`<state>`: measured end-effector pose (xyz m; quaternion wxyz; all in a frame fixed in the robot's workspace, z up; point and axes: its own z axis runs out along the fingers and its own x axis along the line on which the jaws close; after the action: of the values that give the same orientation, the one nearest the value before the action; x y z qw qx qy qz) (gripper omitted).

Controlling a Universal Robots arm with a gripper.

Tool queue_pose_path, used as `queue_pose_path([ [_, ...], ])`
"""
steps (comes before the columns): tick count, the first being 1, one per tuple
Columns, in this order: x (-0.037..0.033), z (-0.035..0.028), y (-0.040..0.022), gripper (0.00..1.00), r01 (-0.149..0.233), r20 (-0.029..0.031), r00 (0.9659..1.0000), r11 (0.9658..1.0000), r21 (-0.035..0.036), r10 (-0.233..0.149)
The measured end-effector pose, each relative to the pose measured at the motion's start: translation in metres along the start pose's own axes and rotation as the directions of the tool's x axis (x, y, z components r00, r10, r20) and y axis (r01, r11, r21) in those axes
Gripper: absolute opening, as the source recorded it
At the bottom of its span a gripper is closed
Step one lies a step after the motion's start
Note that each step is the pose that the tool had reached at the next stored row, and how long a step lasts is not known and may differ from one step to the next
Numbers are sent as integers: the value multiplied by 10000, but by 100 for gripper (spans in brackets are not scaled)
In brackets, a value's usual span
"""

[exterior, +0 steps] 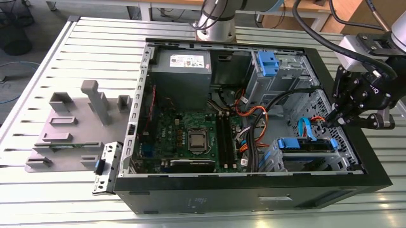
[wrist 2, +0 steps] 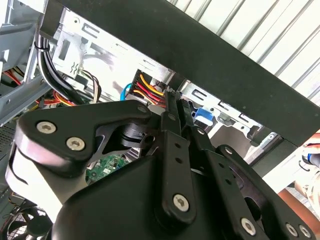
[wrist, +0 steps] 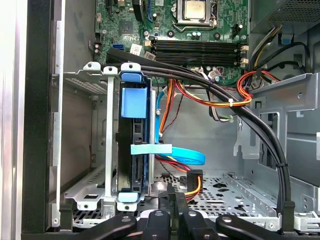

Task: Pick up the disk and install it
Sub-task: 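Insert the second disk wire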

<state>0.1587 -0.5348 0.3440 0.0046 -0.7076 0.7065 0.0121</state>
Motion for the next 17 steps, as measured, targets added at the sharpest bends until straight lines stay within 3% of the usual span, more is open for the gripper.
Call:
queue_pose_path([
  [6,0,3,5,16,0,3,10000,10000,0,0],
  [17,26,2,130,16,0,0,10000,10000,12,0],
])
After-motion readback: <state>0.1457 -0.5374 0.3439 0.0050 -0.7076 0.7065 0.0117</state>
